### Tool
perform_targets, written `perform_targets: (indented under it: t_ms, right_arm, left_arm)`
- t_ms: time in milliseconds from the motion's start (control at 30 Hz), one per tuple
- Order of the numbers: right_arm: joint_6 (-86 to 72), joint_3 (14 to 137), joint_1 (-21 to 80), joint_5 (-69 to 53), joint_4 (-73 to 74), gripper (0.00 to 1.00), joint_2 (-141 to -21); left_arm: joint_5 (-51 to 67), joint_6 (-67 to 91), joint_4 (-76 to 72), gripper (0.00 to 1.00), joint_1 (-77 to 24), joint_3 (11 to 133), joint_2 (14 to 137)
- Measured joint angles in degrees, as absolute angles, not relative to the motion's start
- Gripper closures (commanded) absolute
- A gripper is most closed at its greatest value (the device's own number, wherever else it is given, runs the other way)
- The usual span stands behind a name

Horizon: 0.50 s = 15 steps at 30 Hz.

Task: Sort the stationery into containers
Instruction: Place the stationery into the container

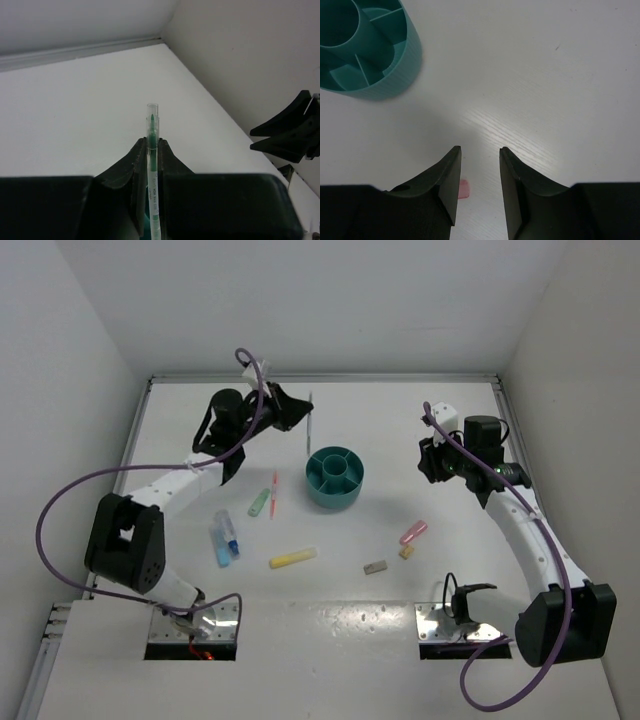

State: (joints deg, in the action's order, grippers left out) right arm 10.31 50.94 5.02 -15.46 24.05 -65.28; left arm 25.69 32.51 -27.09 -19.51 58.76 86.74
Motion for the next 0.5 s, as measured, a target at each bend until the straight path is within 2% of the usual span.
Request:
perform_targets:
  t_ms: [500]
  right_arm:
    - [10.3,50.9,5.0,-15.5,24.1,0.63,-65.9]
  left_arm:
    - [22.6,26.3,-37.2,1.0,-24.7,64.4,100.7]
